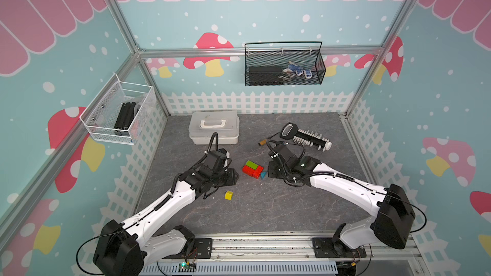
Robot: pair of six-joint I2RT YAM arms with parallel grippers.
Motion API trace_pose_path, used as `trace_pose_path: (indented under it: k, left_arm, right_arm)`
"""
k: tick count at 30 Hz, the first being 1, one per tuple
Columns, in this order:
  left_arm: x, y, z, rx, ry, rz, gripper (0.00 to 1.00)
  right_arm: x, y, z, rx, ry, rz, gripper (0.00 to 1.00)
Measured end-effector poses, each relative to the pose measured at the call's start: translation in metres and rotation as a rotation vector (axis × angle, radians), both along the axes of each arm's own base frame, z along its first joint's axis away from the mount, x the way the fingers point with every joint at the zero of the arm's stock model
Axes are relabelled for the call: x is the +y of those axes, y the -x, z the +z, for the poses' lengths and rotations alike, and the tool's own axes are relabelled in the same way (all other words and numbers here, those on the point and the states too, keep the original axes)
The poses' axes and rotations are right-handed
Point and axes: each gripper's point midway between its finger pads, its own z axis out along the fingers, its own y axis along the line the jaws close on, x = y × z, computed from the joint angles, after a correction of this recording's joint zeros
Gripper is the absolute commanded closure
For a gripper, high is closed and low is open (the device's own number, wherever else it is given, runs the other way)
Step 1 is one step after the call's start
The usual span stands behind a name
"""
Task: Assemble a piece of candy with building blocks
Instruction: Assemble the building block at the center of the board, then pick up the building block from the center of the board.
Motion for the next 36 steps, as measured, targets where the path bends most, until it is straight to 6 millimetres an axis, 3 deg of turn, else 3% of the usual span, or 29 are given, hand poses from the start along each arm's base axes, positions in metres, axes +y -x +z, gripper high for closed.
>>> trace_pose_path:
  k: [3, 6, 13, 23, 31, 36]
  left_arm:
    - [0.012, 0.022, -0.031, 0.096, -0.061, 0.020, 0.53]
    - [0.026, 0.033, -0.047, 0.140, -0.120, 0.052, 0.53]
    - [0.036, 0.025, -0.052, 0.112, -0.172, 0.097, 0.53]
    - [0.026, 0.017, -0.086, 0.167, -0.205, 0.059, 0.55]
    - [0.022, 0.015, -0.099, 0.189, -0.223, 0.031, 0.65]
    - [0.020, 0.013, -0.097, 0.176, -0.214, 0.027, 0.81]
  right_arm:
    - [-0.003, 0.001, -0.005, 0.005, 0.017, 0.000, 0.66]
    - [-0.005, 0.003, -0.008, 0.007, 0.029, 0.004, 0.65]
    - [-0.009, 0.005, -0.015, 0.015, 0.050, 0.012, 0.65]
    - [-0.011, 0.007, -0.019, 0.020, 0.062, 0.019, 0.64]
    - [-0.012, 0.008, -0.022, 0.024, 0.069, 0.022, 0.64]
    - [-0.014, 0.010, -0.025, 0.029, 0.075, 0.023, 0.64]
